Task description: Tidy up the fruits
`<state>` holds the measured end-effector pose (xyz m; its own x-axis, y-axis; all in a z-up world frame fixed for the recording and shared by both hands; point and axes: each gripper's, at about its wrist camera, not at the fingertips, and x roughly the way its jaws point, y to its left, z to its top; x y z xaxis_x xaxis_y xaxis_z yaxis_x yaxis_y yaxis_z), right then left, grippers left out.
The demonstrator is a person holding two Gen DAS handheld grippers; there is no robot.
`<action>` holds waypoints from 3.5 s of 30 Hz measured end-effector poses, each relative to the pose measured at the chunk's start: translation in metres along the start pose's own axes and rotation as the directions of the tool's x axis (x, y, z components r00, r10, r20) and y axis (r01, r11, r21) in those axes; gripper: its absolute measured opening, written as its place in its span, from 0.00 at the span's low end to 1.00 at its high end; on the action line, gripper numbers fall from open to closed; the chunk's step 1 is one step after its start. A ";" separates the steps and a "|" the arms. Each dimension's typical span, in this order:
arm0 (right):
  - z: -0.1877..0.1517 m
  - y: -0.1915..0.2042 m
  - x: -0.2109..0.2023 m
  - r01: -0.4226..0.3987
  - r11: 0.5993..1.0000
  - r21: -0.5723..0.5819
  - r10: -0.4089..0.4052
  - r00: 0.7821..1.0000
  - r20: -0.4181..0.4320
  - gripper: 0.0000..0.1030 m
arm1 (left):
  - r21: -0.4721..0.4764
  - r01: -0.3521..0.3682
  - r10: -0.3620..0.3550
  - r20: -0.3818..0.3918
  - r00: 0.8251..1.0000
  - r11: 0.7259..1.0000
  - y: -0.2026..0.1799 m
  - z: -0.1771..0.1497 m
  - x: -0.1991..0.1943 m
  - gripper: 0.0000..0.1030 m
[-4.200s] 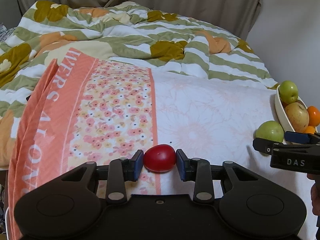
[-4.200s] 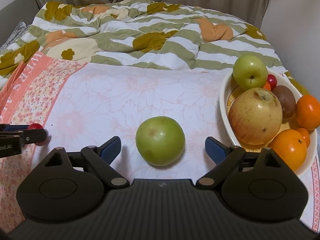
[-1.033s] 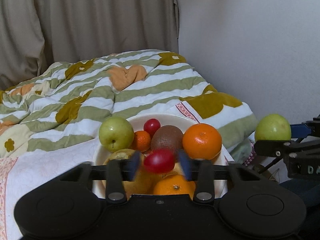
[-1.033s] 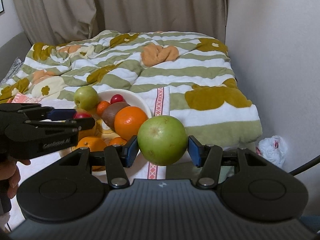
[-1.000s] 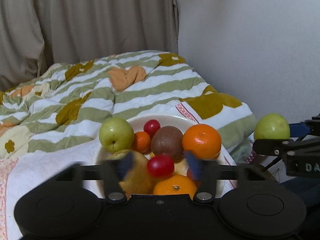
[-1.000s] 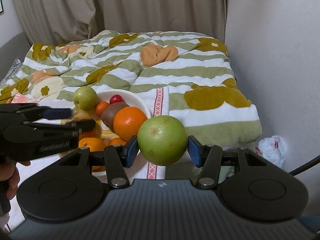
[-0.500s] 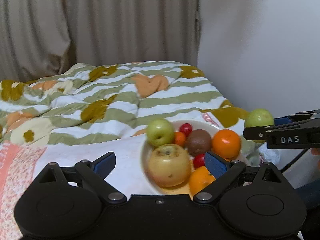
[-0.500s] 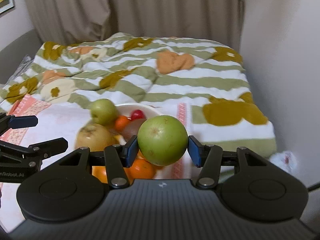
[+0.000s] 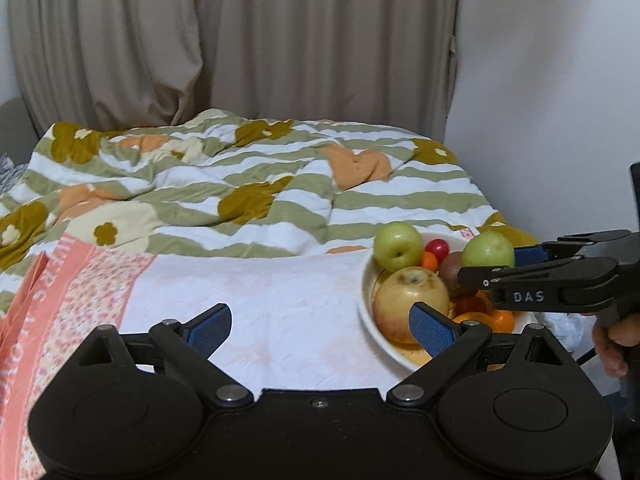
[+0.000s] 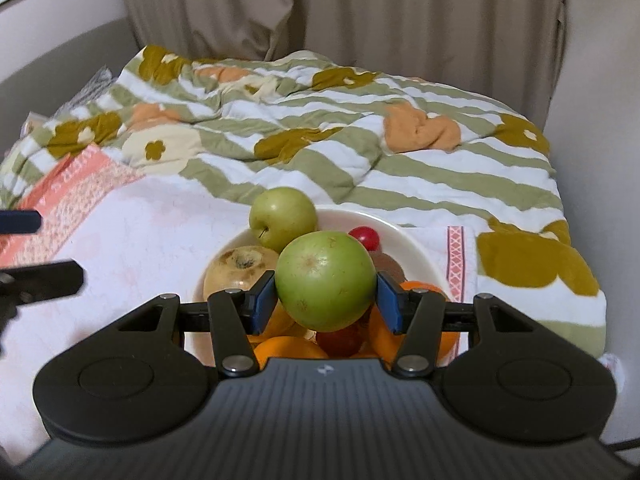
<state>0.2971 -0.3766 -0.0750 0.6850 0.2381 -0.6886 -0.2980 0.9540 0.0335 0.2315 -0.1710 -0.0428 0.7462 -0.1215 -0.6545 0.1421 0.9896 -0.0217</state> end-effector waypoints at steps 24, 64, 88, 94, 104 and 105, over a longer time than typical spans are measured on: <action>-0.012 0.021 -0.074 0.050 0.994 -0.096 -0.037 0.991 0.130 1.00 | -0.069 -0.020 0.025 0.083 0.996 0.997 -0.010 -0.018 -0.080 0.95; -0.057 0.158 -0.217 0.195 0.958 0.210 -0.201 0.979 0.007 1.00 | -0.019 -0.042 0.044 0.095 0.995 0.999 0.096 -0.055 -0.196 1.00; -0.061 0.154 -0.209 0.200 0.950 0.240 -0.203 0.979 -0.011 1.00 | -0.006 -0.041 0.042 0.091 0.995 0.999 0.095 -0.052 -0.188 1.00; -0.060 0.153 -0.206 0.200 0.950 0.239 -0.202 0.979 -0.018 1.00 | -0.006 -0.042 0.042 0.092 0.995 0.999 0.094 -0.052 -0.187 1.00; -0.060 0.153 -0.205 0.200 0.950 0.240 -0.201 0.979 -0.019 1.00 | -0.009 -0.045 0.046 0.087 0.995 0.999 0.100 -0.053 -0.186 1.00; -0.059 0.154 -0.205 0.199 0.950 0.240 -0.201 0.979 -0.019 1.00 | -0.009 -0.047 0.047 0.087 0.995 0.999 0.100 -0.053 -0.186 1.00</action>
<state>0.0716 -0.2896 0.0283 0.7180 0.0381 -0.6950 0.0130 0.9976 0.0682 0.0726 -0.0449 0.0367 0.8058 -0.0808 -0.5866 0.1013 0.9949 0.0020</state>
